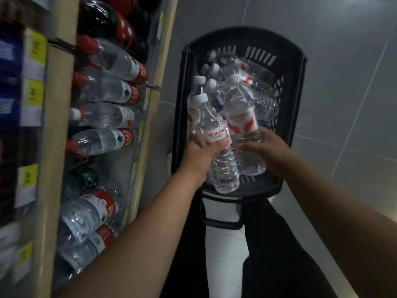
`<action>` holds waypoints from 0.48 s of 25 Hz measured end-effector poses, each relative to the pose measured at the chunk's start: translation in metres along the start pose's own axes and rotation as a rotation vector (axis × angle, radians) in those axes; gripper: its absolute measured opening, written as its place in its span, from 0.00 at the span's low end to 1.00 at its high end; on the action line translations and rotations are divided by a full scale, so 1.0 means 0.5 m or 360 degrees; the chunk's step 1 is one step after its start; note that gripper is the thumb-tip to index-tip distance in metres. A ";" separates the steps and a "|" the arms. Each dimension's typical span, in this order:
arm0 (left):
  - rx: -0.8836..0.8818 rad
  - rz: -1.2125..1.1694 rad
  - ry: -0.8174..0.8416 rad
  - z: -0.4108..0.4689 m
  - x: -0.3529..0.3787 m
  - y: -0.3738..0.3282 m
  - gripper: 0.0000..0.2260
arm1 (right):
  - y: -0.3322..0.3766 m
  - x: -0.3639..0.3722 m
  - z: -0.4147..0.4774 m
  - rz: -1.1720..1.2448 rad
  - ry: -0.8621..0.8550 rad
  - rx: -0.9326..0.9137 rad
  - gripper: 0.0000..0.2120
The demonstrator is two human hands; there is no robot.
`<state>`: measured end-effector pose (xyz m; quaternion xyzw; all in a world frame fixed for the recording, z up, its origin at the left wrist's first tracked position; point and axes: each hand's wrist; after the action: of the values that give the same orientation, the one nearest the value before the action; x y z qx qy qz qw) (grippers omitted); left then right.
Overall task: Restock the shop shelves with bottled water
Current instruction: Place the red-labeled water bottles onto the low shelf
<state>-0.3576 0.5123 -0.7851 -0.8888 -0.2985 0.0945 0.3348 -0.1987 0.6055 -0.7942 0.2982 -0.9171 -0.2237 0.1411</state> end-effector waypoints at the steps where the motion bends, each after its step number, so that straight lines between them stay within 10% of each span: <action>1: 0.0059 0.0068 0.0014 -0.029 -0.003 -0.028 0.12 | 0.022 0.003 -0.040 0.0038 0.0024 -0.0035 0.14; 12: 0.0582 -0.0310 -0.0128 -0.524 -0.035 -0.259 0.19 | 0.215 0.118 -0.521 -0.0201 0.0487 -0.0320 0.25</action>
<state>-0.3358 0.4381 -0.5028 -0.7756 -0.3740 0.1497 0.4860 -0.1947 0.5619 -0.5095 0.3703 -0.8373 -0.2747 0.2938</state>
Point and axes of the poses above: each hand's wrist, its own z-axis towards the middle knuckle, its own x-axis out of the palm, y = z × x, and after that the axes turned 8 degrees about x, right-handed
